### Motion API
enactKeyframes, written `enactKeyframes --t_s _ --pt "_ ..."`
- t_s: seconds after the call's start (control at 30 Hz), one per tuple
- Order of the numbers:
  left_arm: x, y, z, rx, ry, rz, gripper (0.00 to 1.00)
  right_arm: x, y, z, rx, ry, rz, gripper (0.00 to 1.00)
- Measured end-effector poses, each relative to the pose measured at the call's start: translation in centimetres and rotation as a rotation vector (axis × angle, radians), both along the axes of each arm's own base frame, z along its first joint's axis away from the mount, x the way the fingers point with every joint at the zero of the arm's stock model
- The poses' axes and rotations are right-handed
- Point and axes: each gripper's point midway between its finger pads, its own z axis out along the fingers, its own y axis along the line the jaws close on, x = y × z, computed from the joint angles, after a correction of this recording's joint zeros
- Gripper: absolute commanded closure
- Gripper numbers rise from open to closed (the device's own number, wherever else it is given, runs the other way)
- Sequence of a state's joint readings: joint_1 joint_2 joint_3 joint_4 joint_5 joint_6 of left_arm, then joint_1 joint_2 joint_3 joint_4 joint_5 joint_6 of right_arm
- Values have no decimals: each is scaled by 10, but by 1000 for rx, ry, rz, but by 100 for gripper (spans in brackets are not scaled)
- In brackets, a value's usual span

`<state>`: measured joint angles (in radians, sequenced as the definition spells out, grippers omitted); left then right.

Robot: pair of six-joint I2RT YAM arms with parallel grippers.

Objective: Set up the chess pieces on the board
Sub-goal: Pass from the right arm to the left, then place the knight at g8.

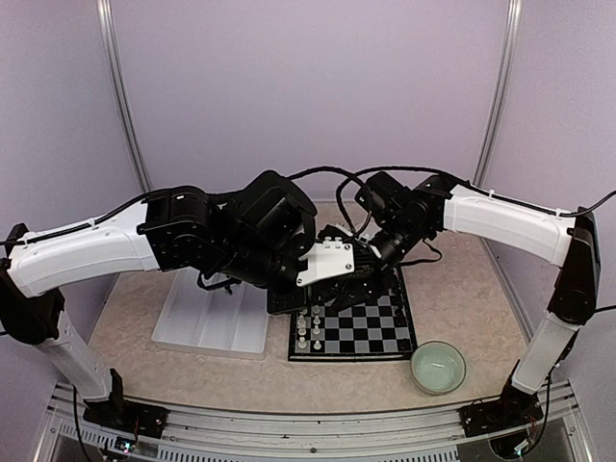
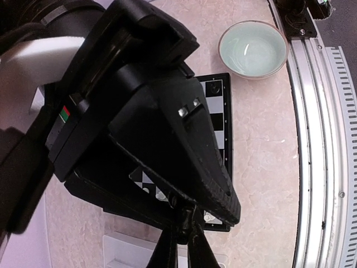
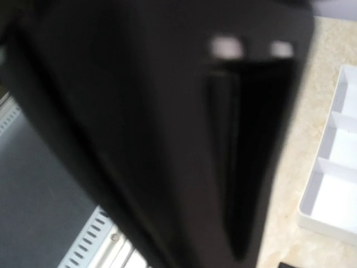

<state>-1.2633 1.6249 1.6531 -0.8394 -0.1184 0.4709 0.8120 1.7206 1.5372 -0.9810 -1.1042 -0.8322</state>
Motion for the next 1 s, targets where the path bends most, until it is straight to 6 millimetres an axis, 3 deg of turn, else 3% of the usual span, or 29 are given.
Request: enactKeyframes --t_s 0.17,0.27,0.4,0.5,0.63,0.8,1.0 --pt "4 -12 2 -20 13 21 99 8 -2 -4 -14 -31 -22 54" --pt "10 -18 -12 -10 43 52 99 21 -14 -15 -47 -62 -67 52" --pt "23 -28 -42 19 98 106 100 54 -59 -42 -147 -106 -208 51" --pt "35 -36 -64 42 146 151 100 77 -106 -60 -219 -123 -335 51" --pt "52 -59 -86 37 207 205 100 102 -159 -63 -260 -159 -499 51" --pt "69 -100 -105 7 258 240 100 122 -208 -68 -291 -209 -712 51" --pt "75 -131 -139 11 313 250 100 151 -255 -87 -344 -233 -981 51"
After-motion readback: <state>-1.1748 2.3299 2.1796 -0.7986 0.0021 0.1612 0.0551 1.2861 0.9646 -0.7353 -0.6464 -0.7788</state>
